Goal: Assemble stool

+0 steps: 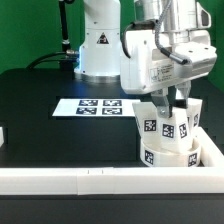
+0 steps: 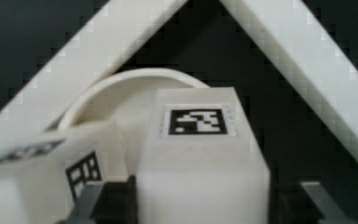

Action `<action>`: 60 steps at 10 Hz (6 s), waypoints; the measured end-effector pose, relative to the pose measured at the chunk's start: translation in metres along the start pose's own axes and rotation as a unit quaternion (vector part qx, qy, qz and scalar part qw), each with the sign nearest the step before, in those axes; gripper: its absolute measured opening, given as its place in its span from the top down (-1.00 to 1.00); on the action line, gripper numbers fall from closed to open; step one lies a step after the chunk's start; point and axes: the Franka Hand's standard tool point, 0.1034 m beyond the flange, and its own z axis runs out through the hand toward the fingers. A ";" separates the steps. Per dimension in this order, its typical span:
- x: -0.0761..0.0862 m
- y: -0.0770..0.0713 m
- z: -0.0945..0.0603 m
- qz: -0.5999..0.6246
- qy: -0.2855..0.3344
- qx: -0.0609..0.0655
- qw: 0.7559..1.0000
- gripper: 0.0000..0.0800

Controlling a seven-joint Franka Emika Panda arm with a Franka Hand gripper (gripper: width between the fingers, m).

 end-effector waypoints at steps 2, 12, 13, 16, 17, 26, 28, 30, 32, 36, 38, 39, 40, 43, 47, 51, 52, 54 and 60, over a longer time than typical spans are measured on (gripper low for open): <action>0.000 0.000 0.000 -0.033 0.000 0.000 0.999 0.15; -0.011 -0.014 -0.030 -0.443 -0.012 0.009 0.896 -0.62; -0.010 -0.019 -0.031 -0.519 -0.006 0.010 0.855 -0.62; -0.006 -0.023 -0.029 -0.698 0.007 0.002 0.716 -0.62; -0.006 -0.022 -0.029 -0.736 0.011 -0.005 0.677 -0.62; 0.004 -0.032 -0.028 -0.950 0.037 -0.025 0.309 -0.62; 0.007 -0.030 -0.027 -0.951 0.031 -0.040 0.307 -0.62; 0.010 -0.012 -0.025 -0.953 -0.008 -0.128 0.276 -0.62; -0.003 -0.010 -0.025 -0.951 -0.017 -0.163 0.263 -0.62; -0.006 -0.012 -0.025 -0.956 -0.005 -0.142 0.256 -0.62; -0.012 -0.002 -0.013 -0.964 -0.009 -0.139 0.228 -0.62; -0.015 -0.001 -0.009 -0.964 -0.010 -0.142 0.226 -0.62; -0.016 -0.003 -0.007 -0.963 -0.011 -0.146 0.228 -0.62; -0.012 -0.007 -0.001 -0.961 -0.004 -0.144 0.236 -0.62; -0.007 -0.007 0.005 -0.959 -0.001 -0.146 0.242 -0.56; -0.006 -0.009 0.005 -0.958 0.000 -0.146 0.247 0.16; -0.006 -0.009 0.005 -0.954 0.002 -0.146 0.261 0.16; -0.006 -0.010 0.005 -0.948 0.005 -0.146 0.284 0.16; -0.004 -0.011 0.006 -0.787 0.056 -0.127 0.601 0.15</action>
Offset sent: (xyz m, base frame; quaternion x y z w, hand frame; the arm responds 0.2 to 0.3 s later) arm 0.0018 -0.0049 0.0184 -0.0184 -0.0080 -0.0544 0.9983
